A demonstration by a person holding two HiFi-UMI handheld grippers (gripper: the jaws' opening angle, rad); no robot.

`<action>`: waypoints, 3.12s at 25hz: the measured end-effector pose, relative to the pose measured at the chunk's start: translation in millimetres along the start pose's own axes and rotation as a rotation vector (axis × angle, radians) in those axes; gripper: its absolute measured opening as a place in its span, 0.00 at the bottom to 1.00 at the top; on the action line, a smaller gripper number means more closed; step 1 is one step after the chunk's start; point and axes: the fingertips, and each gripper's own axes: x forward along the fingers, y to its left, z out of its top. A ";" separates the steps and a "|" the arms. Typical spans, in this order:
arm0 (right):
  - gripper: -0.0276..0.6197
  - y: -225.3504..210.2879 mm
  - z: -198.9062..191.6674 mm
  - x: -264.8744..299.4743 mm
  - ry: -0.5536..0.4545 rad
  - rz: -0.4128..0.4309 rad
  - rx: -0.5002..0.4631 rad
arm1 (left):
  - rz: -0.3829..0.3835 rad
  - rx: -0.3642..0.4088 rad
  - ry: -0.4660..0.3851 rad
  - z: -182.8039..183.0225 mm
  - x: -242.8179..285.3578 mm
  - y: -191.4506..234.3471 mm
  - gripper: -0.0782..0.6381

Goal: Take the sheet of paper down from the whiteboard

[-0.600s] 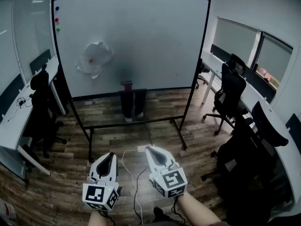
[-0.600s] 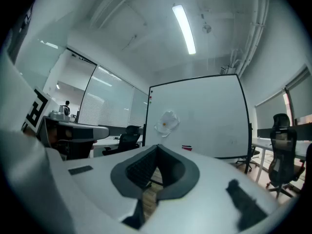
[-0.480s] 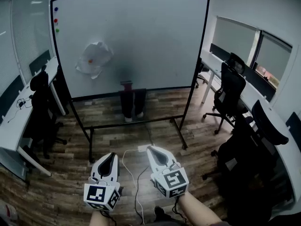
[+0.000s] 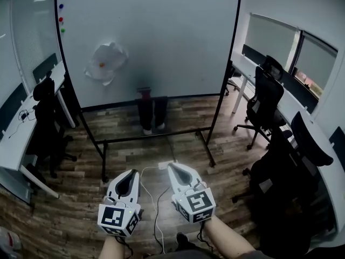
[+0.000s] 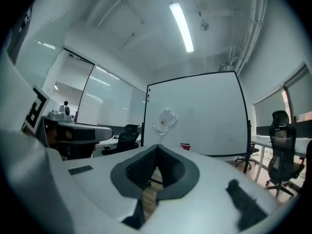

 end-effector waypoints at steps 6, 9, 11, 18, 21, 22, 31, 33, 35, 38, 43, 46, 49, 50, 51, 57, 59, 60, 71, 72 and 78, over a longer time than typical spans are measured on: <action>0.08 -7.5 -2.7 7.2 -0.017 0.040 -0.051 | 0.022 -0.038 0.001 -3.1 12.6 0.2 0.15; 0.08 -25.3 -9.8 7.7 -0.012 0.043 -0.041 | 0.051 -0.034 0.015 -5.1 24.7 -4.8 0.15; 0.08 -37.0 -14.5 6.8 -0.007 0.062 -0.038 | 0.075 -0.044 0.019 -7.1 33.5 -9.0 0.15; 0.08 -73.4 -33.0 6.8 0.016 0.141 -0.020 | 0.150 -0.046 0.031 -16.4 56.6 -29.9 0.15; 0.08 -88.6 -34.6 11.9 0.012 0.142 0.005 | 0.168 -0.031 0.032 -13.2 65.2 -34.0 0.15; 0.08 -91.7 -34.2 14.5 0.010 0.141 0.013 | 0.171 -0.027 0.032 -12.5 67.0 -34.0 0.15; 0.08 -94.2 -37.0 47.9 0.012 0.151 0.042 | 0.197 -0.033 0.027 -19.7 81.4 -1.6 0.15; 0.08 -94.6 -39.7 58.5 0.022 0.143 0.031 | 0.190 -0.040 0.025 -22.1 88.2 10.4 0.15; 0.08 -94.7 -41.3 71.5 0.030 0.136 0.029 | 0.180 -0.044 0.027 -23.7 95.8 24.4 0.15; 0.08 -95.8 -41.0 96.2 0.037 0.124 0.033 | 0.169 -0.054 0.026 -25.1 109.8 49.4 0.15; 0.08 -99.4 -36.3 147.2 0.039 0.090 0.047 | 0.145 -0.044 0.028 -23.7 135.7 96.8 0.15; 0.08 -97.6 -33.0 181.6 0.044 0.075 0.055 | 0.140 -0.046 0.025 -20.9 151.3 132.3 0.15; 0.08 -94.3 -28.1 214.6 0.049 0.056 0.066 | 0.133 -0.057 0.019 -16.2 163.6 167.6 0.15; 0.08 -93.6 -26.0 225.1 0.050 0.048 0.071 | 0.128 -0.060 0.017 -14.2 167.7 178.3 0.15; 0.08 -92.9 -23.9 235.0 0.053 0.041 0.074 | 0.122 -0.062 0.015 -12.6 171.8 188.0 0.15; 0.08 -85.4 -15.2 287.1 0.055 -0.004 0.086 | 0.114 0.008 0.027 -8.8 190.7 243.2 0.15; 0.08 -84.3 -11.1 302.6 0.049 -0.022 0.086 | 0.100 0.052 0.036 -7.0 197.0 256.9 0.15; 0.08 -83.9 -9.6 309.3 0.048 -0.031 0.087 | 0.088 0.057 0.036 -6.3 200.1 263.1 0.15; 0.08 -88.5 -16.4 345.2 0.077 -0.104 0.091 | 0.045 -0.011 0.037 -19.7 229.5 317.1 0.15; 0.08 -94.1 -16.0 347.9 0.076 -0.109 0.094 | 0.045 -0.014 0.039 -20.9 234.2 318.2 0.15; 0.08 -122.5 -13.0 378.8 0.049 -0.075 0.112 | 0.087 -0.015 0.043 -20.0 267.4 326.4 0.15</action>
